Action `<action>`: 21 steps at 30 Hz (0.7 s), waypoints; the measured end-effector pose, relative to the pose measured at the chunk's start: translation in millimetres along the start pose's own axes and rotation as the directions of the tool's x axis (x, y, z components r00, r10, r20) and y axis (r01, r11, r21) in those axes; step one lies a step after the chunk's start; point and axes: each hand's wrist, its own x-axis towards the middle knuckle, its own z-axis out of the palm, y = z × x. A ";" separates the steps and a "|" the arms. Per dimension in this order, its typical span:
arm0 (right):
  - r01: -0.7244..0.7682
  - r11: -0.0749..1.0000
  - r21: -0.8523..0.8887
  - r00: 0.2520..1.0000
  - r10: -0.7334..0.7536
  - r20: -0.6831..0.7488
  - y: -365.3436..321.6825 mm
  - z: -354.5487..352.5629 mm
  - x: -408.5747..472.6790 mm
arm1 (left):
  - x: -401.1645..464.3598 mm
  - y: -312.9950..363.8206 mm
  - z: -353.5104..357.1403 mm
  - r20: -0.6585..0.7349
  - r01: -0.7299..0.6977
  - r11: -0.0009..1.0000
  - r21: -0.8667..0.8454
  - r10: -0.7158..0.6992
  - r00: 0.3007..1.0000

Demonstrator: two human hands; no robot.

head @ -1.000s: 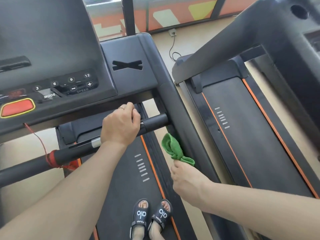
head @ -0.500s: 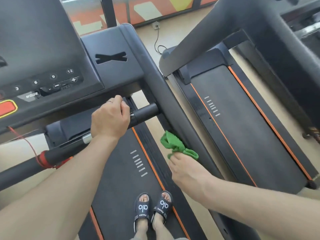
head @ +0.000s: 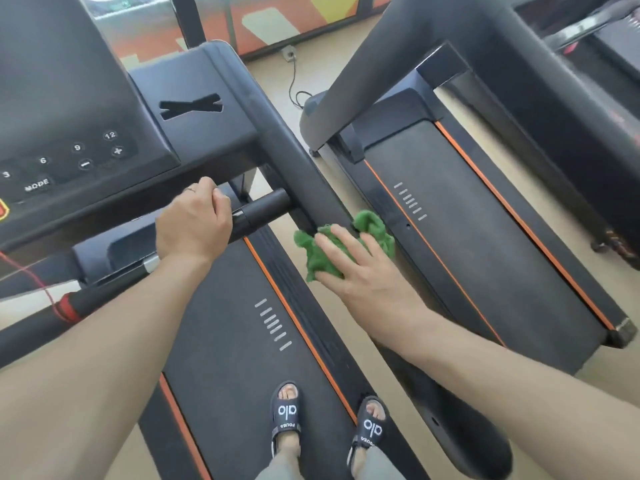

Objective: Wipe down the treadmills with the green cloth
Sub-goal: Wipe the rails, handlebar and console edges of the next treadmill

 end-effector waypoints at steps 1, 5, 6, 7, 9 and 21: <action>-0.043 0.997 0.069 0.999 0.042 0.011 -3.7 -1.5 -35.8 | -0.6 1.1 1.2 -0.006 -0.023 1.000 0.001 0.023 1.000; -0.074 0.963 0.261 0.997 0.078 -0.007 -4.8 2.1 -112.9 | 0.3 11.7 4.4 -0.014 -0.157 0.982 0.101 0.160 0.987; -0.041 0.954 0.297 0.998 0.053 -0.032 0.8 4.8 -107.3 | -1.1 17.5 1.8 -0.034 -0.142 0.984 0.107 0.146 0.989; -0.018 0.940 0.341 0.998 0.039 -0.055 8.5 8.7 -93.9 | -4.7 25.4 -0.4 -0.060 -0.115 0.990 0.076 0.119 0.991; -0.052 0.859 0.509 0.991 0.108 -0.081 26.6 13.4 -53.0 | -22.7 49.8 -7.0 -0.108 -0.046 0.997 -0.064 0.039 0.993; -0.497 -0.063 0.866 0.754 0.462 0.467 32.4 26.8 -148.6 | -168.6 198.8 15.0 0.426 0.642 0.345 -0.684 -0.526 0.736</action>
